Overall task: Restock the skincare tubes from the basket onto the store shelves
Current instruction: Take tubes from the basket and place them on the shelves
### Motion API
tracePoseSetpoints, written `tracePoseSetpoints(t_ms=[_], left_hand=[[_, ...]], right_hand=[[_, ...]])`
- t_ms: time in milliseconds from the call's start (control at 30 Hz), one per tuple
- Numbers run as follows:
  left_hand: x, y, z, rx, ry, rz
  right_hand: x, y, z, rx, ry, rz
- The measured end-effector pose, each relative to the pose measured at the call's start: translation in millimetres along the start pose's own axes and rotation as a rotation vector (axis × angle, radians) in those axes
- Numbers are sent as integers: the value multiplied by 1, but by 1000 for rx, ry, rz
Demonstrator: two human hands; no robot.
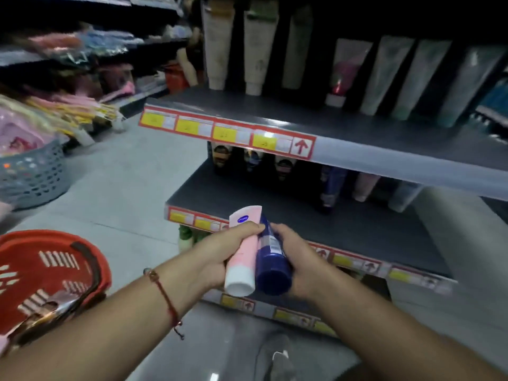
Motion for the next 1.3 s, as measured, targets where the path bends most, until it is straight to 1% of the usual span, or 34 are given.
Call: tracePoseSetpoints(t_ms=[67,233,267,333,433,467,533,600,667,700,833,967,1067,1100,1300], left_hand=[[7,10,-17,20,21,-10],[23,44,-21,123,-37,-69],[28,48,-23,150,-41,-71],[38,48,-37,188,6,-64],[50,31,-57,236,94,-115],[52,25,-62,253,105,-143],[59,17,-66,269,101,-167],[64,13,-71,270,100,-174],[70,10,-74,278,106,-190],[72,11,-74,282,105,-195],[74,16,-72,319,107,-192],[73,13,-74,298,109,-228],[73,11,-68,287,131,-227],[73,10,-65,288,139,-233],[77,8,-52,292,139,-264]], right_hand=[[-11,-10,23,-5,0,-21],[-11,-32,66,-28,-84,-129],[-10,-35,71,-9,-73,-149],[-12,-31,79,28,-29,-146],[-27,-8,89,56,82,-98],[-32,3,96,47,91,-64],[-35,29,113,34,81,58],[-31,55,131,45,67,235],[-30,80,147,29,-14,439],[-31,89,154,5,-83,526],[-40,127,159,-154,-415,810],[-30,159,140,-322,-638,971],[-11,170,133,-470,-820,1004],[-5,170,132,-478,-836,1003],[7,162,133,-416,-788,1063]])
Point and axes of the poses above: each hand's wrist, its own x-axis towards the middle knuckle, its own z-axis out of the back of the hand, y = z × x, the point moved 8 cm from there along x, towards the middle knuckle, and after that the axes turned 14 degrees about -z, right-handed, at the moved point
